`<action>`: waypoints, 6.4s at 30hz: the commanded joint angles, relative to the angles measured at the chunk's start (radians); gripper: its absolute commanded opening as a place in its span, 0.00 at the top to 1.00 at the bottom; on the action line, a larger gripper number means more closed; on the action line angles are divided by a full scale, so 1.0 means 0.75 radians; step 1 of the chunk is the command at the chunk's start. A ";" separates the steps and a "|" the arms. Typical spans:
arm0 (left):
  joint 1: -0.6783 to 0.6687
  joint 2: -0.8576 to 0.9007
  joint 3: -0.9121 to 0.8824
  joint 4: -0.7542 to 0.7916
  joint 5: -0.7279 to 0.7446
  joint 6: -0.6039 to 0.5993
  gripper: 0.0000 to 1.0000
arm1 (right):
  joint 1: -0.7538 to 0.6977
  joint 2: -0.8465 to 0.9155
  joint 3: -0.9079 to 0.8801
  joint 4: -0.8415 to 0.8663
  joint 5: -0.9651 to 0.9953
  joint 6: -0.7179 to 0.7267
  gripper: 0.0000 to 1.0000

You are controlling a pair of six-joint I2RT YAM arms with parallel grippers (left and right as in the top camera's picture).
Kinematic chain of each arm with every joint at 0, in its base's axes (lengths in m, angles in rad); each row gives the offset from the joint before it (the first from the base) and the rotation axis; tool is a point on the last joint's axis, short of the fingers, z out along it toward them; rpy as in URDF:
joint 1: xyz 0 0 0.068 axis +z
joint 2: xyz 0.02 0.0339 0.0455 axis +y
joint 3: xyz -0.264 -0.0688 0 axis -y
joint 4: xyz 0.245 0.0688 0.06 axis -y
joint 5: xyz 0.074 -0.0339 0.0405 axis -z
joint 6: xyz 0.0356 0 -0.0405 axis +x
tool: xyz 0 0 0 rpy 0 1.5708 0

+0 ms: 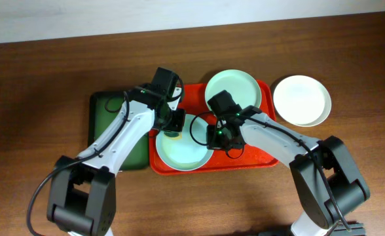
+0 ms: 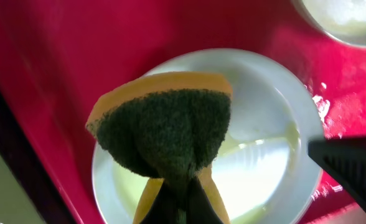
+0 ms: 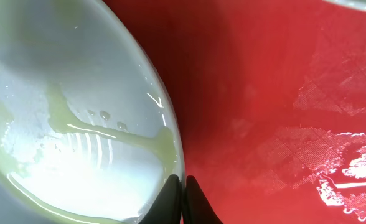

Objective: Clean dirty plates on tray and stack at the side
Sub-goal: 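Scrub the blue plate with the sponge in the left gripper, then return the sponge to the green tray and retract the left arm, then lift the blue plate with the right gripper and swing it over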

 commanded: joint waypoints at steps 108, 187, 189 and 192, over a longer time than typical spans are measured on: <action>0.796 -0.335 0.200 -0.216 -0.466 -0.147 0.01 | 0.001 -0.024 -0.041 0.042 0.039 0.002 0.73; 0.796 -0.335 0.200 -0.216 -0.466 -0.147 0.01 | 0.422 0.105 0.597 0.132 0.857 0.150 0.96; 0.796 -0.335 0.200 -0.216 -0.466 -0.147 0.01 | 0.467 0.105 0.597 0.157 0.983 0.140 0.96; 0.796 -0.335 0.200 -0.216 -0.466 -0.147 0.01 | 0.498 0.105 0.597 0.184 1.081 0.038 0.96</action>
